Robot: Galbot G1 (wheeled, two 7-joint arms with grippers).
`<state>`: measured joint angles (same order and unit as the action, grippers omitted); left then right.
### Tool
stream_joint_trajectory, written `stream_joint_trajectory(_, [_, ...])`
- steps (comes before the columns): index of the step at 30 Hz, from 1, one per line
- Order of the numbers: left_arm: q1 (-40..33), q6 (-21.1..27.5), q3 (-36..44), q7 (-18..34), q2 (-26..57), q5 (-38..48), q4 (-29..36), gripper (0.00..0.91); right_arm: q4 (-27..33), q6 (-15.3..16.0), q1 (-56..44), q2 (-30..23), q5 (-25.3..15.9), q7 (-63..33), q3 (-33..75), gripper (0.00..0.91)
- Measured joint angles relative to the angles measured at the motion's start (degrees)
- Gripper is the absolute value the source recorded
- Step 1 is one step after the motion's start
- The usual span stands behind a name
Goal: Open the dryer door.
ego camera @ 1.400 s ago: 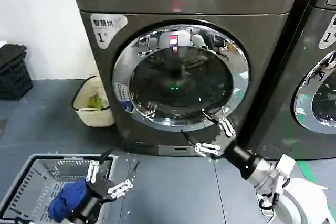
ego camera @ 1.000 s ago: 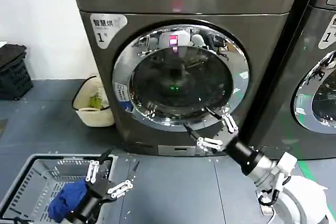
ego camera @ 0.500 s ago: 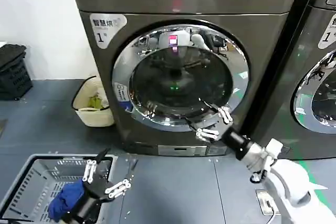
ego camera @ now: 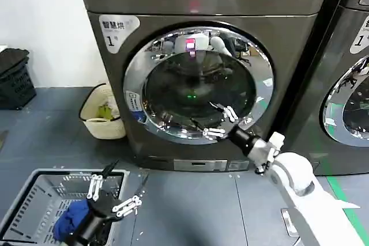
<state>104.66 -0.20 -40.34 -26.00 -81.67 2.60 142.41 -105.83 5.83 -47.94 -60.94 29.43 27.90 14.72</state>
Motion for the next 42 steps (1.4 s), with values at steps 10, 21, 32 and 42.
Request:
stream_joint_trajectory(10, [0.13, -0.45, 0.06, -0.42, -0.47, -0.24, -0.05, 0.907, 4.39, -0.15, 4.71, -1.29, -0.53, 0.48, -4.66, 0.907])
stream_joint_trajectory(21, [0.04, -0.66, -0.71, -0.44, -0.61, 0.09, -0.21, 0.907, 8.07, -0.09, 9.36, -3.74, -2.18, 0.34, -9.50, 0.907])
stream_joint_trajectory(32, [0.28, -0.66, -0.93, -0.43, -0.80, 0.20, 0.35, 0.907, 12.27, -0.13, 13.95, -7.21, -3.41, 0.38, -13.20, 0.907])
stream_joint_trajectory(42, [0.87, -0.99, -2.08, -0.43, -1.22, 0.52, 0.60, 0.907, 15.52, -0.24, 17.36, -10.71, -4.26, 0.62, -15.85, 0.907])
